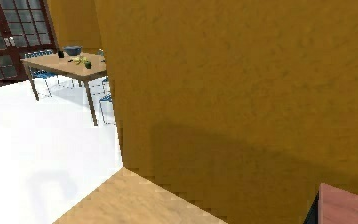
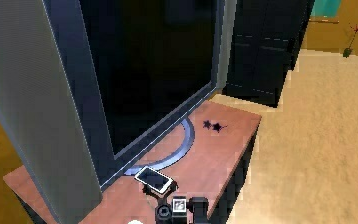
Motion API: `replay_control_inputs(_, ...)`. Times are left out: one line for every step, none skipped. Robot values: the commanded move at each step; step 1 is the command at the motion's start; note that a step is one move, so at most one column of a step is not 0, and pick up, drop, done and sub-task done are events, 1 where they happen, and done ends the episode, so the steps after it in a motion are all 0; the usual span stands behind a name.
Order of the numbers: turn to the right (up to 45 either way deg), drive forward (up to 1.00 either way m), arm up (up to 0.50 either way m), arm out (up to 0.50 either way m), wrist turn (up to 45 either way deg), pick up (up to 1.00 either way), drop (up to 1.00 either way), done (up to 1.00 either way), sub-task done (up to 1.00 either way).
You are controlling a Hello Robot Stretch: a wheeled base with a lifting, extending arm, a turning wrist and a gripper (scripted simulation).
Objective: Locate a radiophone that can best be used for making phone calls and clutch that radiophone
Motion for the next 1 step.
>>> replay_control_inputs(0.0,0.0,0.0,0.0,0.0,0.0,0.0,1.0,0.0)
